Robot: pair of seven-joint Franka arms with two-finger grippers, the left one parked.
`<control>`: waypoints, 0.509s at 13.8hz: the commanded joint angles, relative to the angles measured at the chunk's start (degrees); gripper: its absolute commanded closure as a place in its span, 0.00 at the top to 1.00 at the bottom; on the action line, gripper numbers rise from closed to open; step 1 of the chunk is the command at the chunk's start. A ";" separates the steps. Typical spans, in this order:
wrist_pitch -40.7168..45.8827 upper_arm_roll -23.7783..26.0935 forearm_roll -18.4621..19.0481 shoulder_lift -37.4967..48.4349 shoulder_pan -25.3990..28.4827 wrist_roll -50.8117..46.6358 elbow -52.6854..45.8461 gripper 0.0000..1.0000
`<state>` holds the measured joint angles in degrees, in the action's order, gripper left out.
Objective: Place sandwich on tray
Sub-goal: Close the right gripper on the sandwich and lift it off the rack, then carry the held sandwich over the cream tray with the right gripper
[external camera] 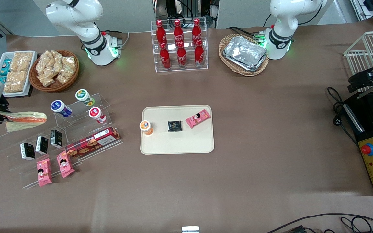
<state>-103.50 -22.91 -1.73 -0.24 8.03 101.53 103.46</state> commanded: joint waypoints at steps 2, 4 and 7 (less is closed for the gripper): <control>2.78 -0.38 -0.47 -0.99 9.18 -11.05 -3.44 0.00; 3.13 -0.38 -0.82 -1.17 13.92 -17.38 -3.53 0.00; 3.04 -0.29 -1.00 -2.92 20.95 -27.40 -4.58 0.00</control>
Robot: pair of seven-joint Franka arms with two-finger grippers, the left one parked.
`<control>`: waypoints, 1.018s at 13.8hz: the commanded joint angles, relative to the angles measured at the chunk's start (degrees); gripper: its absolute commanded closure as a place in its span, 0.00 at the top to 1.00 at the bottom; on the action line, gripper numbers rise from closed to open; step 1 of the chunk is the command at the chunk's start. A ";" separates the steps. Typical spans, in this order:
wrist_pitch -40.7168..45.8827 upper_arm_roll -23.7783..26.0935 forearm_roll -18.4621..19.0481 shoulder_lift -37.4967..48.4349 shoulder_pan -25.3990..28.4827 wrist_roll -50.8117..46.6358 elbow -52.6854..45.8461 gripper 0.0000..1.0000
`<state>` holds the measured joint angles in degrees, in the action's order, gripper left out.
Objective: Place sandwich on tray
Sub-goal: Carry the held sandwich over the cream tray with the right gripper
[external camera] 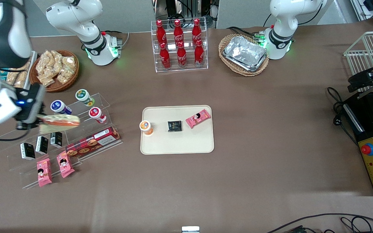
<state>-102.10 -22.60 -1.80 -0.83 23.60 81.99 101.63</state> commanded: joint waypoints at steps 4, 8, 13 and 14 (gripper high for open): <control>-0.81 -0.43 -2.49 -6.19 14.17 -21.83 -2.75 0.00; -6.25 -0.43 -3.21 -11.72 22.44 -32.05 -3.80 0.00; -10.47 -0.42 -11.89 -25.51 25.52 -32.85 -13.63 0.00; -12.05 -0.43 -12.95 -28.15 26.23 -32.94 -15.30 0.00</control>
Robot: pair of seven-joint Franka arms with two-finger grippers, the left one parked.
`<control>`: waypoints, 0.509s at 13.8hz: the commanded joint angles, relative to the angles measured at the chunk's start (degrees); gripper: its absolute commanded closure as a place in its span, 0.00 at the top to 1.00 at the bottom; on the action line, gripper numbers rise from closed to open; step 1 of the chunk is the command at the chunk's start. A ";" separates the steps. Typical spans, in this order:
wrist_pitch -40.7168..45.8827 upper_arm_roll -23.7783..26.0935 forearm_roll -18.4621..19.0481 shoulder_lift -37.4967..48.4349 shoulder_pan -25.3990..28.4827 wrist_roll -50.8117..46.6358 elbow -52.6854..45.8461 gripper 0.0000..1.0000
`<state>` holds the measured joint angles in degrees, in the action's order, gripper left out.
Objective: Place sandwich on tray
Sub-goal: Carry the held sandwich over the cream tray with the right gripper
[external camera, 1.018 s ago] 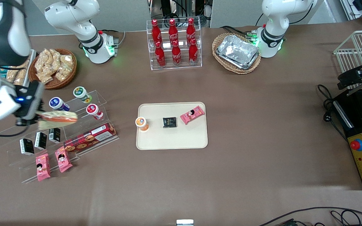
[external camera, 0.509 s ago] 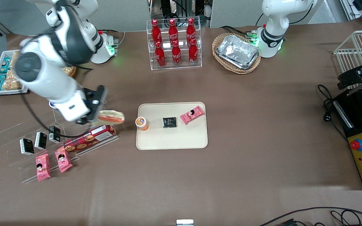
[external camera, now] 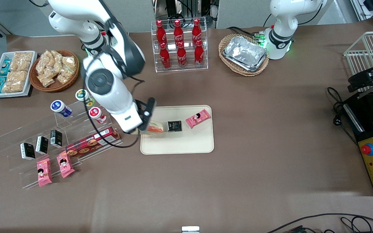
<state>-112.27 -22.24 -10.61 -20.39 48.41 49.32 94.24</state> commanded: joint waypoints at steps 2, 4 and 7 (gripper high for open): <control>-6.53 -0.70 -6.86 -12.11 1.68 -0.27 -8.46 0.00; -10.06 -0.79 -7.14 -15.02 3.61 -0.80 -8.55 0.00; -14.02 -0.79 -7.23 -18.80 6.43 -3.26 -8.55 0.00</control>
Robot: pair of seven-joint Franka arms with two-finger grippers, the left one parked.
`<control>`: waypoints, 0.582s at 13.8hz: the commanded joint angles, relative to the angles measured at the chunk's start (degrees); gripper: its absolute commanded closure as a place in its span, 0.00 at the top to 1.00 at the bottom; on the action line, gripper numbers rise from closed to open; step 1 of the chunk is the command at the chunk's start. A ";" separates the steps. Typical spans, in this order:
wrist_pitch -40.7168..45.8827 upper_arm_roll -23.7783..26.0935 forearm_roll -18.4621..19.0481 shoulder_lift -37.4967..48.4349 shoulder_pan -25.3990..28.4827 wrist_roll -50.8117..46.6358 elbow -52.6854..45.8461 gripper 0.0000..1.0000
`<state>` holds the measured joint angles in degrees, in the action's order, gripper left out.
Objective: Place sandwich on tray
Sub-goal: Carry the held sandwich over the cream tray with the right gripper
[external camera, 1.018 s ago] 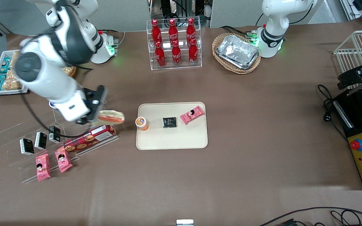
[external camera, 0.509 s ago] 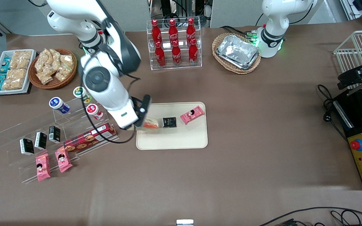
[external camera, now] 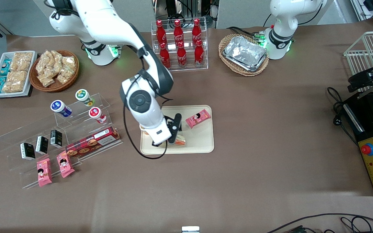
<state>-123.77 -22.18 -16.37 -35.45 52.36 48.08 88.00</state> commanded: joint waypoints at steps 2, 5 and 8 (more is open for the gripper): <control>-4.28 -0.84 -1.47 -5.32 4.15 -2.90 -2.30 0.00; -7.09 -0.84 -1.73 -7.26 5.65 -2.81 -2.13 0.00; -8.77 -0.84 -1.65 -8.23 6.00 -2.64 -1.78 0.44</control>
<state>-131.40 -22.18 -16.43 -41.66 57.97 45.33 87.88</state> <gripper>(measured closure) 0.802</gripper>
